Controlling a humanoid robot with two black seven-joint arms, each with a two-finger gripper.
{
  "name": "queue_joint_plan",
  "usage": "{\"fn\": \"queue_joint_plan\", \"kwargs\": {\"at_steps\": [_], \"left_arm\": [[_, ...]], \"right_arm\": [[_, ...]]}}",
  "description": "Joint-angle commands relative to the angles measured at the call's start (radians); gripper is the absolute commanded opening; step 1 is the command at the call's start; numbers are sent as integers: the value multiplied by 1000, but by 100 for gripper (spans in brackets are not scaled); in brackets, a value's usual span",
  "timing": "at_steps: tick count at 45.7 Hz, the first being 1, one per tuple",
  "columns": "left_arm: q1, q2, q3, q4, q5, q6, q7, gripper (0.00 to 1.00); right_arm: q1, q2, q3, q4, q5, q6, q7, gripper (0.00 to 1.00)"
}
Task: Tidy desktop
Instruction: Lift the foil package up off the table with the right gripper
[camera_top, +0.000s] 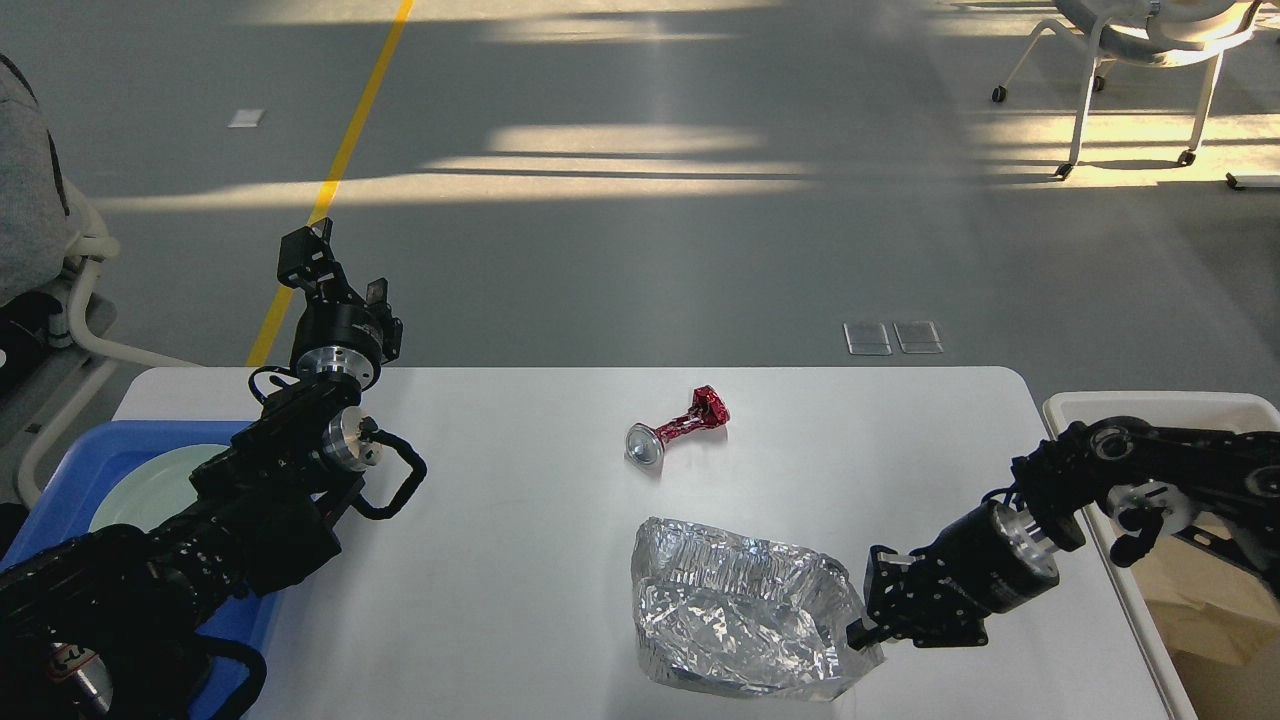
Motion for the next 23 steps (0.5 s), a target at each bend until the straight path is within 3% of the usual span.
{"fn": "queue_joint_plan", "kwargs": {"at_steps": [1, 23], "left_arm": [[0, 0, 0, 0, 0, 0, 0, 96], [0, 0, 0, 0, 0, 0, 0, 96]], "right_arm": [[111, -53, -2, 9, 36, 53, -2, 0], [678, -214, -129, 0, 126, 76, -7, 0]]}}
